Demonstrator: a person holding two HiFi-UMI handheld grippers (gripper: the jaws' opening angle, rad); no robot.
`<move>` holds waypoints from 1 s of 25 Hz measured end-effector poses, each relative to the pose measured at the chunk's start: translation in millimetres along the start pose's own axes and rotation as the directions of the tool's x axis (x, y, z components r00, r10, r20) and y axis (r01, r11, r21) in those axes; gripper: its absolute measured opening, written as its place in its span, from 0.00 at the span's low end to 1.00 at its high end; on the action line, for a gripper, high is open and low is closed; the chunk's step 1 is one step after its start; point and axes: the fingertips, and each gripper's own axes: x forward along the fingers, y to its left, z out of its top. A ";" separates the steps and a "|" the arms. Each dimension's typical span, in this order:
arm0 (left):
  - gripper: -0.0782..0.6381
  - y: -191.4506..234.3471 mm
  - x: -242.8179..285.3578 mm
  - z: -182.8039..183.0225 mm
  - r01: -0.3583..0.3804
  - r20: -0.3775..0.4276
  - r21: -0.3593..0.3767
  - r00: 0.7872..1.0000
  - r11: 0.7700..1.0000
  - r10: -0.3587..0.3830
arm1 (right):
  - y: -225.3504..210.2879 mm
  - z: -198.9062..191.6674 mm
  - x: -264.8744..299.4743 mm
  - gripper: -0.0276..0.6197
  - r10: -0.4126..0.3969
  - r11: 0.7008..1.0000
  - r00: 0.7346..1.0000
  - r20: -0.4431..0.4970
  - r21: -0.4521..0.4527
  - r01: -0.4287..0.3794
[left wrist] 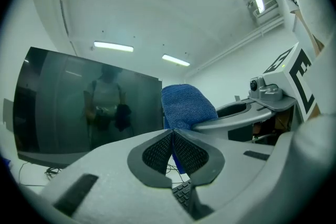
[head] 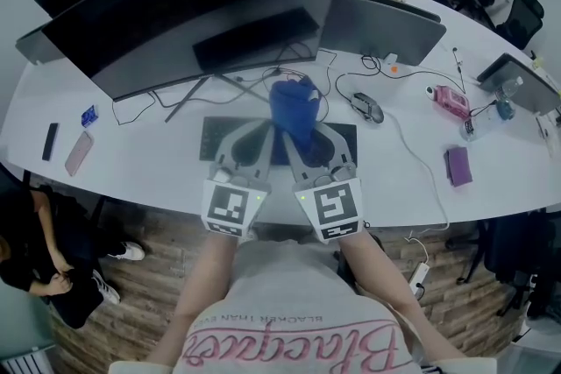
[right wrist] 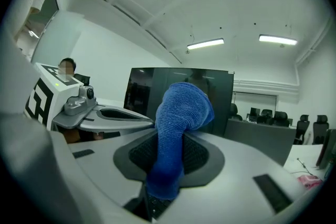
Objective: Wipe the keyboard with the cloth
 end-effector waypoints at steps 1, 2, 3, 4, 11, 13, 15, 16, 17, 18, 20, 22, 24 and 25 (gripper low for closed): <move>0.12 1.9 -1.9 1.1 -0.005 0.003 0.003 1.000 1.000 0.005 | 2.1 1.2 0.5 0.18 0.002 1.000 1.000 0.005 -0.004 -0.002; 0.12 4.2 -3.6 2.1 -0.009 0.006 0.008 1.000 1.000 0.009 | 3.9 2.8 1.3 0.18 0.003 1.000 1.000 0.011 -0.007 -0.003; 0.12 6.6 -5.4 3.2 -0.014 0.009 0.012 1.000 1.000 0.013 | 5.3 4.6 2.1 0.18 0.002 1.000 1.000 0.018 -0.009 -0.002; 0.12 8.8 -7.3 4.1 -0.018 0.011 0.016 1.000 1.000 0.018 | 6.3 6.2 2.5 0.18 0.000 1.000 1.000 0.024 -0.009 0.000; 0.12 19.5 -16.2 2.7 -0.039 0.009 0.019 0.999 0.999 0.039 | 10.8 7.9 3.9 0.18 -0.007 1.000 0.999 0.037 0.012 0.007; 0.12 20.6 -16.6 2.8 -0.040 0.008 0.023 0.999 0.999 0.040 | 11.1 7.7 4.7 0.18 -0.007 1.000 0.999 0.038 0.018 0.006; 0.12 20.5 -16.5 4.0 -0.041 0.010 0.026 0.999 0.999 0.041 | 10.2 8.0 4.9 0.18 -0.005 1.000 0.999 0.040 0.027 0.004; 0.12 20.1 -16.8 4.6 -0.041 0.010 0.028 0.999 0.999 0.041 | 10.2 8.2 4.6 0.18 -0.005 1.000 0.999 0.041 0.031 0.004; 0.12 19.8 -17.3 4.9 -0.041 0.010 0.031 0.999 0.999 0.041 | 10.4 8.2 4.2 0.18 -0.005 0.999 0.999 0.041 0.032 0.003; 0.12 19.5 -17.6 5.2 -0.041 0.010 0.033 0.999 0.999 0.040 | 10.8 8.1 3.9 0.18 -0.005 0.999 0.999 0.042 0.032 0.003; 0.12 19.7 -17.6 5.6 -0.040 0.012 0.033 0.999 0.999 0.040 | 11.5 8.0 4.1 0.18 -0.004 1.000 0.999 0.041 0.028 0.003; 0.12 20.4 -17.5 6.4 -0.041 0.012 0.027 0.999 0.999 0.041 | 12.2 8.4 5.4 0.18 -0.003 1.000 0.999 0.041 0.025 0.002; 0.12 20.2 -16.9 7.2 -0.039 0.015 0.028 0.999 0.999 0.038 | 12.1 8.5 6.0 0.18 -0.003 1.000 0.999 0.040 0.025 0.002; 0.12 19.7 -16.6 7.5 -0.036 0.017 0.033 0.999 0.999 0.036 | 12.0 8.3 6.0 0.18 -0.004 1.000 0.999 0.039 0.024 0.003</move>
